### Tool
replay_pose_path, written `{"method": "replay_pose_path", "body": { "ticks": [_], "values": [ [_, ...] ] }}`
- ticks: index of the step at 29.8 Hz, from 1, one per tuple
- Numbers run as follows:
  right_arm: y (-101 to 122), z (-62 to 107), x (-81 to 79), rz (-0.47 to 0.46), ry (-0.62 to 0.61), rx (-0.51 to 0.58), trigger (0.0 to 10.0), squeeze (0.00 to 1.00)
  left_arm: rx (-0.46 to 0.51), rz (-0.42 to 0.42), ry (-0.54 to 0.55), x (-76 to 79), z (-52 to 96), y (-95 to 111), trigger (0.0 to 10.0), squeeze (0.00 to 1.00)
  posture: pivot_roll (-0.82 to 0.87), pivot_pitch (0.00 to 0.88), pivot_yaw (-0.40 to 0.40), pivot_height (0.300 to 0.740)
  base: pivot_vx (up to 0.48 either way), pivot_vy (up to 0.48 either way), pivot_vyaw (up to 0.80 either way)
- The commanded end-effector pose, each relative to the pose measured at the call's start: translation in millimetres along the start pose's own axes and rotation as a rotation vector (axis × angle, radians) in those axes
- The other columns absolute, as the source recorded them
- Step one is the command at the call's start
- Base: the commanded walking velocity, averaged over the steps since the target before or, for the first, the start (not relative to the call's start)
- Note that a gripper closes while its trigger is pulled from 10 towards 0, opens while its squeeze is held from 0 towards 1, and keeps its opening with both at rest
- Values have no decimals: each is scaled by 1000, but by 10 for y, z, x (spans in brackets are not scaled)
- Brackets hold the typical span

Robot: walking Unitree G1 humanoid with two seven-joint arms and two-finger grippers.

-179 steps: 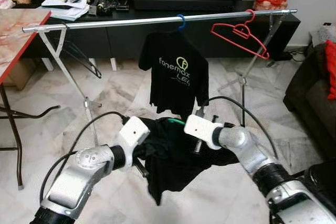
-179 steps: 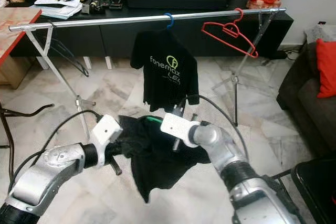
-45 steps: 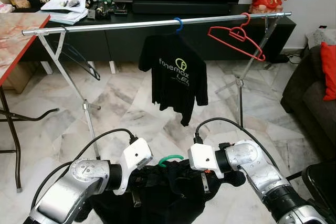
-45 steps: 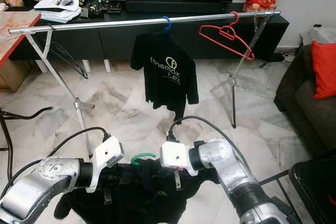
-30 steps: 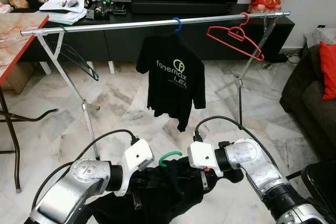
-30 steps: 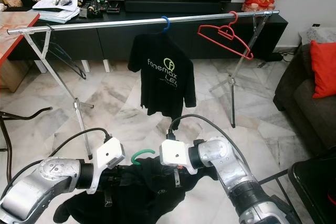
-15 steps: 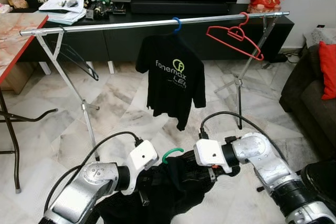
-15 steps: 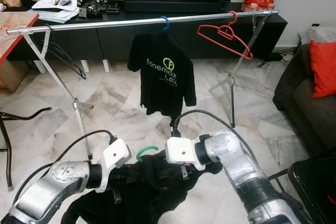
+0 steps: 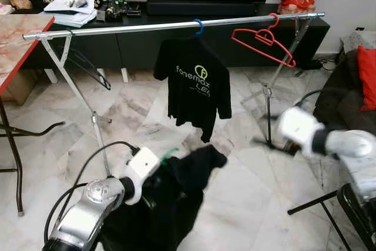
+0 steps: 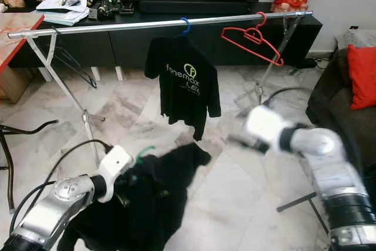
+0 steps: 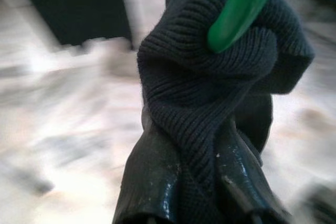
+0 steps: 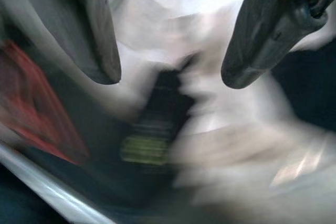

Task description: Hang hanger

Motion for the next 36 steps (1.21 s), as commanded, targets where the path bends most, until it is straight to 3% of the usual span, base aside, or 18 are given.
{"method": "replay_pose_path", "body": {
  "ticks": [1,4,7,8,9,13,14,15,19,20,22,25,27,32,34,36],
  "values": [
    [-507,296,488,-287,-364,-64,10000,0,-56,22,162,-262,41,-163,10000,0,-58,105,4,740,0,0,0],
    [-1039,522,471,-358,-466,-159,10000,0,-74,44,225,-341,72,-253,10000,0,-69,95,18,740,0,0,0],
    [-1559,658,254,-425,-498,-280,10000,0,-70,65,260,-371,92,-289,10000,0,-62,82,25,740,0,0,0],
    [-1559,658,254,-425,-498,-280,10000,0,-70,65,260,-371,92,-289,10000,0,-62,82,25,740,0,0,0],
    [-1777,701,120,-430,-500,-341,10000,0,-66,74,282,-396,110,-298,10000,0,-59,72,26,740,0,0,0],
    [-2281,870,-187,-467,-574,-513,10000,0,-52,107,352,-448,145,-325,10000,0,-37,52,34,740,0,0,0],
    [-2427,872,-417,-486,-550,-555,10000,0,-40,121,390,-477,184,-340,10000,0,-40,46,41,740,0,0,0],
    [-2458,869,-479,-494,-544,-561,10000,0,-36,126,402,-486,194,-345,10000,0,-40,46,41,740,0,0,0],
    [-2764,964,-1020,-553,-479,-659,10000,0,-34,188,448,-487,301,-470,10000,0,-27,21,60,740,0,0,0],
    [-2918,1072,-1312,-606,-456,-718,10000,0,-22,221,471,-481,367,-515,10000,0,-27,15,67,740,0,0,0],
    [-3065,1225,-1566,-615,-452,-798,10000,0,-8,241,486,-465,433,-547,10000,0,-18,12,73,740,0,0,0],
    [-3186,1388,-1806,-660,-476,-865,10000,0,-23,289,498,-412,510,-691,10000,0,-29,12,79,740,0,0,0],
    [-3205,1413,-1821,-685,-489,-885,10000,0,-35,321,524,-404,569,-795,10000,0,-42,16,79,740,0,0,0],
    [-3248,1485,-1861,-755,-538,-897,10000,0,-20,335,554,-391,645,-806,10000,0,-43,7,71,740,0,0,0],
    [-3225,1442,-1852,-628,-415,-914,10000,0,-15,330,553,-375,684,-796,10000,0,-34,8,66,740,0,0,0],
    [-3235,1459,-1864,-668,-452,-907,10000,0,-16,336,556,-369,708,-810,10000,0,-28,1,61,740,0,0,0]
  ]
}}
Point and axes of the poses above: a point about 5 cm out from each wrist's last joint towards the gripper, its own z axis pointing back from the gripper into the wrist, its own y axis along the axis of the wrist's last joint, x = y × z, the point moved 5 cm from there along -z, pointing out of the wrist towards the gripper, and after that the axes turned 12 degrees about -z, right-handed, at the moved point
